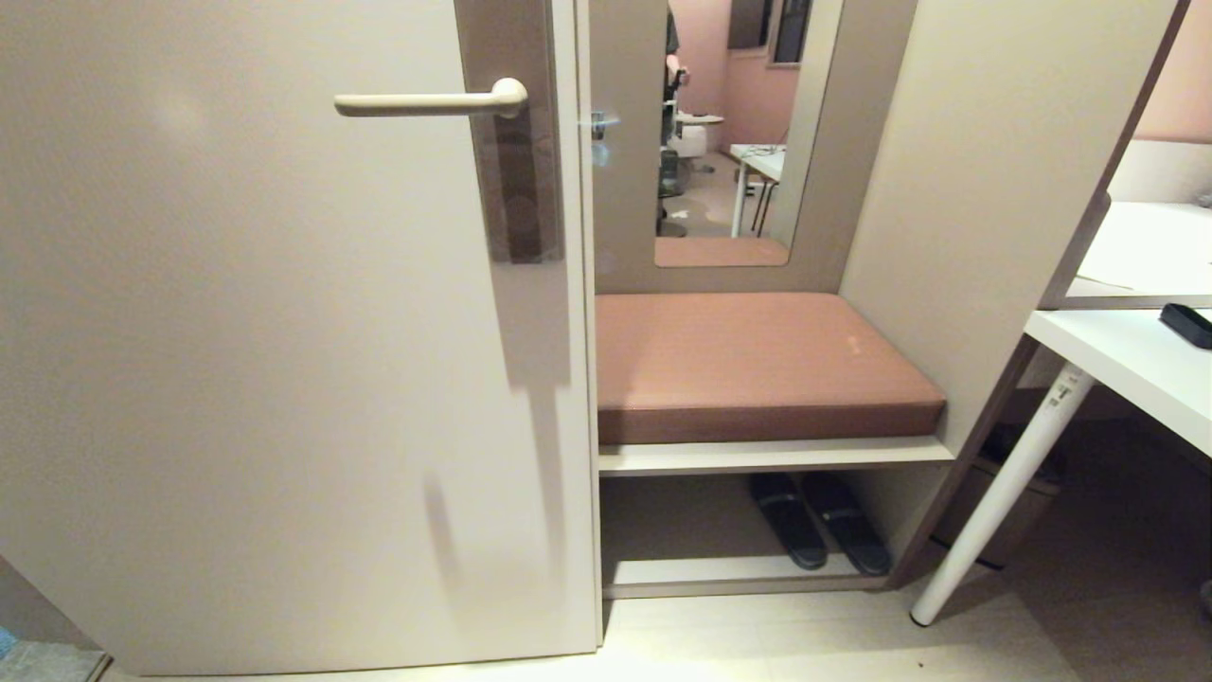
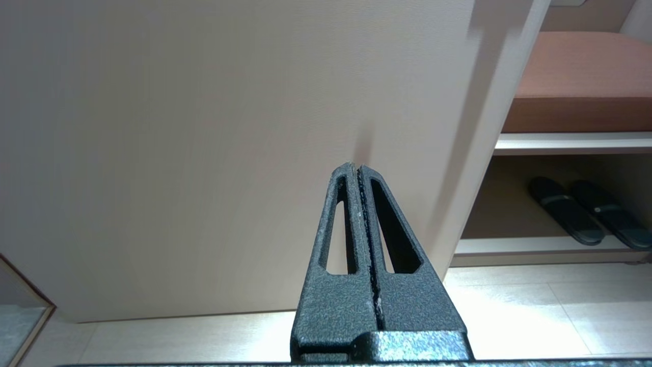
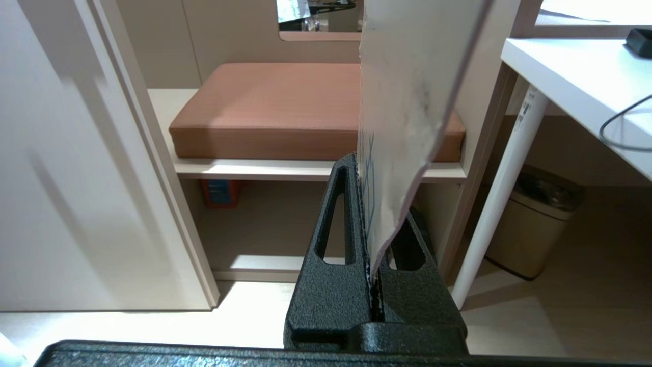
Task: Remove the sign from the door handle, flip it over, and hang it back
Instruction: Hand it to the other hand
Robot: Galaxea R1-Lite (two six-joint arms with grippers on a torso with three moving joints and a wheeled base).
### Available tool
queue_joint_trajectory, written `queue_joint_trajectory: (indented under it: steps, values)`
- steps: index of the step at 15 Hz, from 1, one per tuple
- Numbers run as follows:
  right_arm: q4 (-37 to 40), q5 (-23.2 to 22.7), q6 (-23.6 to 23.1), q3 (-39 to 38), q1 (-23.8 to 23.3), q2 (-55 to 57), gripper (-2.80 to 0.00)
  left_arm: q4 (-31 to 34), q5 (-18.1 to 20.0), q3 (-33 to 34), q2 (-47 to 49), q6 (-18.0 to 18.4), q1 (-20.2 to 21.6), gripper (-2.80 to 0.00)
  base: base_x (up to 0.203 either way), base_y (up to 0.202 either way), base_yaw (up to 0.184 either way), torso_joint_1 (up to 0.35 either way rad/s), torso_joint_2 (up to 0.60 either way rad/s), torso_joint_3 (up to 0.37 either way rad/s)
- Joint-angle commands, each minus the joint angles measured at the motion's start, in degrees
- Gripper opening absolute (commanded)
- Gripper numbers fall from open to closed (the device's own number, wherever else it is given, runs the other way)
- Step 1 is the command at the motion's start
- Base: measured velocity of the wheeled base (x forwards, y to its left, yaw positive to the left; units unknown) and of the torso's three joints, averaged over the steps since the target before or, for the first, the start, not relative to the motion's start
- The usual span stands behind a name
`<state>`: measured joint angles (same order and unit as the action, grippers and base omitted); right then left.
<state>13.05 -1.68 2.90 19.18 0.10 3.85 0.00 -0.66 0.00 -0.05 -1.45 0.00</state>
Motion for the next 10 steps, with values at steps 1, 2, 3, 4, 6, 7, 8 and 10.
queue_joint_trajectory:
  steps: [1, 2, 3, 4, 6, 7, 8, 10]
  values:
    - [-0.19, 0.04, 0.00, 1.52, 0.12, 4.47, -2.80, 0.00, -0.04, 0.00, 0.05, -0.04, 0.00, -2.80, 0.000, 0.000, 0.000, 0.000, 0.00, 0.000]
    - [-0.34, 0.07, 0.02, 2.50, 0.20, 6.85, -2.80, 0.00, -0.04, 0.00, 0.05, -0.04, 0.00, -2.80, 0.000, 0.000, 0.000, 0.000, 0.00, 0.000]
    - [-0.45, 0.06, 0.06, 3.43, 0.27, 9.40, -2.80, 0.00, -0.04, 0.00, 0.05, -0.04, 0.00, -2.80, 0.000, 0.000, 0.000, 0.000, 0.00, 0.000]
    - [-0.51, 0.00, 0.09, 4.47, 0.31, 12.11, -2.80, 0.00, -0.04, 0.00, 0.05, -0.04, 0.00, -2.80, 0.000, 0.000, 0.000, 0.000, 0.00, 0.000]
    - [-1.97, -0.16, 0.25, 5.71, 0.33, 17.18, -2.80, 0.00, -0.04, 0.00, 0.05, -0.04, 0.00, -2.80, 0.000, 0.000, 0.000, 0.000, 0.00, 0.000]
    - [-4.63, -0.24, 0.37, 5.73, 0.34, 20.14, -2.80, 0.00, -0.04, 0.00, 0.05, -0.04, 0.00, -2.80, 0.000, 0.000, 0.000, 0.000, 0.00, 0.000]
    - [-7.31, -0.31, 0.69, 5.71, 0.34, 23.29, -2.80, 0.00, -0.04, 0.00, 0.05, -0.04, 0.00, -2.80, 0.000, 0.000, 0.000, 0.000, 0.00, 0.000]
    - [-13.32, -0.38, 1.84, 6.14, 0.34, 30.84, -2.80, 0.00, -0.04, 0.00, 0.05, -0.04, 0.00, -2.80, 0.000, 0.000, 0.000, 0.000, 0.00, 0.000]
